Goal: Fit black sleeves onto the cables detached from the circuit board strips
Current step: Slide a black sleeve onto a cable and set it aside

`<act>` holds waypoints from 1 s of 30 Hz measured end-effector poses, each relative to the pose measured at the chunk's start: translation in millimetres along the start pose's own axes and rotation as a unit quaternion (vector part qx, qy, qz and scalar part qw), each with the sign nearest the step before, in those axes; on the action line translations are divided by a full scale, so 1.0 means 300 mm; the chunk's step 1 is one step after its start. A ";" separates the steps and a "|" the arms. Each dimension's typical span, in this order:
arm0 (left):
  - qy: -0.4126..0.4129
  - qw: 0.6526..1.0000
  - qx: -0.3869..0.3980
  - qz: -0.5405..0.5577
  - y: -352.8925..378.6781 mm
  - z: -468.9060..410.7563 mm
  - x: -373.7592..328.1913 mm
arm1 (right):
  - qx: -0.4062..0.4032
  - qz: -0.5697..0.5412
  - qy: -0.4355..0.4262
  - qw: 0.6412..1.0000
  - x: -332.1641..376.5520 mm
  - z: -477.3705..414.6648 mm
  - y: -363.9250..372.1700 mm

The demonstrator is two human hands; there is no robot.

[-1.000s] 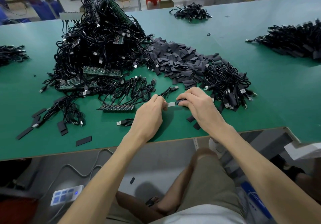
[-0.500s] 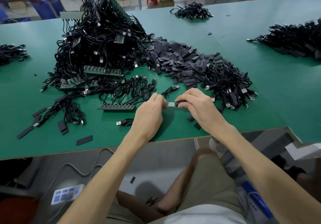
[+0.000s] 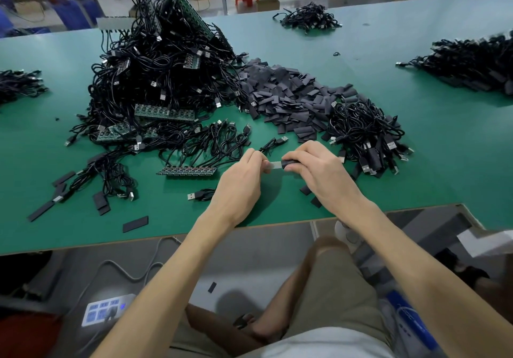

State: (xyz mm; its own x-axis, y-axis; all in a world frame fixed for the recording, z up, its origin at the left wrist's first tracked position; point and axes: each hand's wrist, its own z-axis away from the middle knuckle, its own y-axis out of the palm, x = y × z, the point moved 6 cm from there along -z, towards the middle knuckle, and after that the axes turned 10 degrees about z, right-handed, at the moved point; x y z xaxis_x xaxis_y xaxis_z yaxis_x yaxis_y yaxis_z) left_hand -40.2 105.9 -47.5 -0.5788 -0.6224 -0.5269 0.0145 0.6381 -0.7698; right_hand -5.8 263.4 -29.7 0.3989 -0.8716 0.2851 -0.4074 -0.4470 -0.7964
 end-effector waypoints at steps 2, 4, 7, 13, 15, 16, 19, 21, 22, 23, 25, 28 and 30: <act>-0.009 1.000 -0.010 -0.008 -0.004 -0.001 0.011 | 0.005 -0.004 -0.011 1.000 0.007 0.000 0.003; -0.014 1.000 -0.004 -0.003 -0.001 -0.004 0.018 | -0.002 0.000 -0.007 1.000 0.006 0.000 0.001; -0.018 0.999 0.030 0.007 0.015 -0.008 0.022 | -0.020 0.022 0.002 1.000 0.002 0.001 -0.006; -0.023 0.999 0.022 -0.005 0.015 -0.002 0.024 | 0.015 0.008 -0.037 0.999 0.017 0.003 0.011; -0.021 0.999 0.025 0.010 0.012 -0.003 0.019 | 0.007 0.014 -0.027 1.000 0.015 0.002 0.009; -0.018 0.999 0.028 0.018 0.011 -0.004 0.014 | 0.002 0.017 -0.021 1.000 0.014 0.001 0.006; -0.005 0.999 0.033 0.033 0.008 0.000 -0.008 | -0.004 0.017 -0.008 1.000 0.019 0.003 -0.001; 0.008 0.999 0.029 0.029 0.006 0.005 -0.027 | -0.004 0.018 -0.002 1.000 0.020 0.003 -0.006; 0.010 0.999 0.024 0.025 0.005 0.006 -0.032 | -0.005 0.019 0.001 1.000 0.019 0.003 -0.008; 0.007 1.000 0.016 0.023 0.001 0.005 -0.034 | -0.005 0.019 0.004 1.000 0.017 0.002 -0.010; -0.001 1.000 -0.009 0.021 -0.011 0.004 -0.031 | -0.003 0.018 0.006 1.000 0.015 0.001 -0.009; 0.009 0.999 -0.034 0.023 -0.024 0.007 -0.031 | 0.008 0.011 0.000 1.000 0.010 0.000 0.003; 0.027 0.998 -0.045 0.027 -0.031 0.012 -0.034 | 0.021 0.010 -0.010 1.000 0.006 0.002 0.014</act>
State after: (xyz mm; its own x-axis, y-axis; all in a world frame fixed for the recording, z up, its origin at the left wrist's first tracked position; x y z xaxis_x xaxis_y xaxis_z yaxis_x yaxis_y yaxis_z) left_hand -31.6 104.6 -36.2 -0.6220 -0.5618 -0.5455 -0.0250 0.7105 -0.7033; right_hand -6.4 260.0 -32.7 0.4076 -0.8758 0.2587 -0.3810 -0.4206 -0.8234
